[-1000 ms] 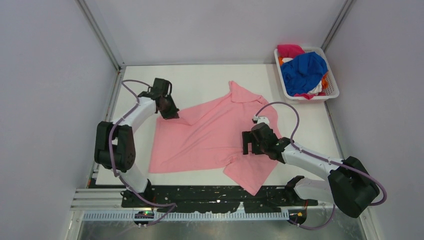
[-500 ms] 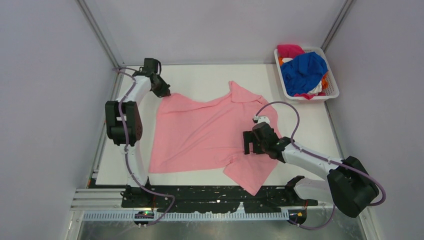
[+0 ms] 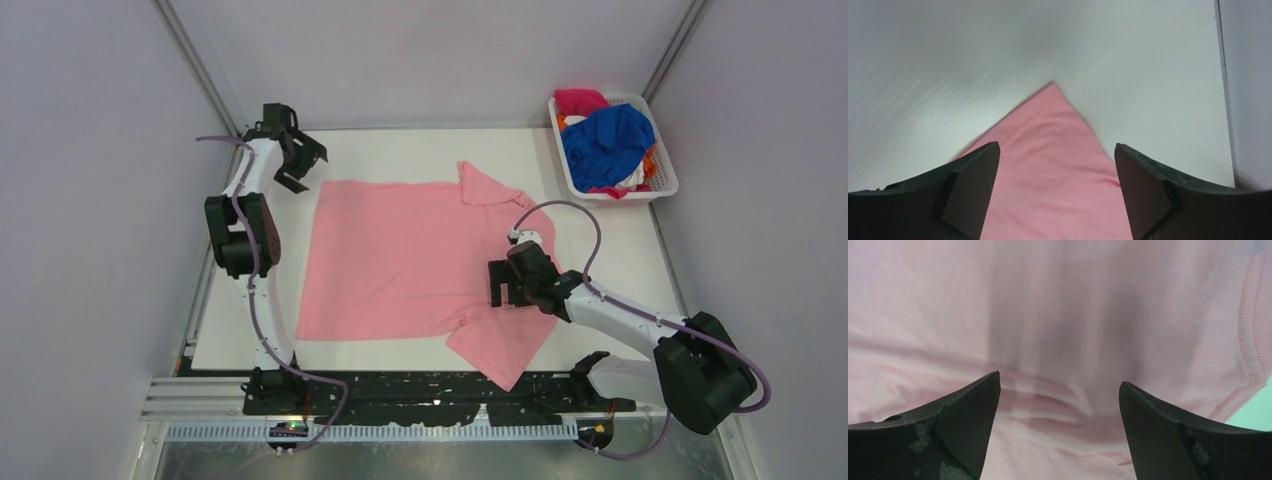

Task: Fold and stack the t-shirts
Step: Flatten out the tshirt

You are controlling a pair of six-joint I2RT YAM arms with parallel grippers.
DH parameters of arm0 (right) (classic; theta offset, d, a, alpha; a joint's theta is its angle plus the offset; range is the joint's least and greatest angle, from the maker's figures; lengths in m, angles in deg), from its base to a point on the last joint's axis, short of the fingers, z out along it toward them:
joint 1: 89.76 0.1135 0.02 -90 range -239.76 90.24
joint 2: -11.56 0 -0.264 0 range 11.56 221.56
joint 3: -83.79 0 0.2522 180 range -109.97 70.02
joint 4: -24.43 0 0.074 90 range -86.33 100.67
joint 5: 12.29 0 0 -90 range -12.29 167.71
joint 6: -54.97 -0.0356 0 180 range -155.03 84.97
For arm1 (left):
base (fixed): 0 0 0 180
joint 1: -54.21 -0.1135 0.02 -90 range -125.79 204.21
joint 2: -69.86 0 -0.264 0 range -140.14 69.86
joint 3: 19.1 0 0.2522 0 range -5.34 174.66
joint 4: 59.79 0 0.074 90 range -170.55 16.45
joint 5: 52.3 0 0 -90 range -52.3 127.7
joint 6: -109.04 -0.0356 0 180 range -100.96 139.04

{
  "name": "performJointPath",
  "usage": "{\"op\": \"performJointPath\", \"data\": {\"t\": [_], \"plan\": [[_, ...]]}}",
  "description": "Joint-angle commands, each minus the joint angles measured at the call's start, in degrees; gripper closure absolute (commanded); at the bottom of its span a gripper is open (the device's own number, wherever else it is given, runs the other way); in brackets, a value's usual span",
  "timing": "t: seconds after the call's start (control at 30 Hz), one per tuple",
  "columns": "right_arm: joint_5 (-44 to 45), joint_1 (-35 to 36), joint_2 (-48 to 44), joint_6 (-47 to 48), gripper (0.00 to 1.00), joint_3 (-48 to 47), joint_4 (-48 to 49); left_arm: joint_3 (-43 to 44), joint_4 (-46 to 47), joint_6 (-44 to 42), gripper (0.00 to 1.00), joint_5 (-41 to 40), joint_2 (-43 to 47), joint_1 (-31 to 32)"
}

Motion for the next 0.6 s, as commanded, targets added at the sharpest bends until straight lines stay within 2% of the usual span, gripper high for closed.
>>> {"op": "performJointPath", "data": {"t": [0.0, 0.13, 0.27, 0.43, 0.57], "plan": [[-0.41, -0.29, -1.69, 2.24, 0.05, -5.75, 0.00, 1.45, 0.66, -0.43, 0.01, 4.07, 2.22, -0.62], [0.82, -0.36, -1.15, 5.39, 0.05, -11.16, 0.14, -4.48, 1.37, -4.61, 0.00, 5.29, 8.71, 0.36], [4.19, -0.88, 4.80, 10.89, 0.05, -20.20, 1.10, -15.38, 3.71, -10.85, 0.00, 7.61, 18.36, 3.90], [2.28, -4.48, 21.12, 13.65, 0.03, -36.29, -1.04, -34.38, 8.08, -16.64, 0.00, 8.33, 30.83, 10.40], [-1.76, -6.99, 34.06, 15.36, 0.00, -50.29, -3.78, -48.78, 11.16, -16.09, 0.00, 10.73, 36.02, 13.55]]}}
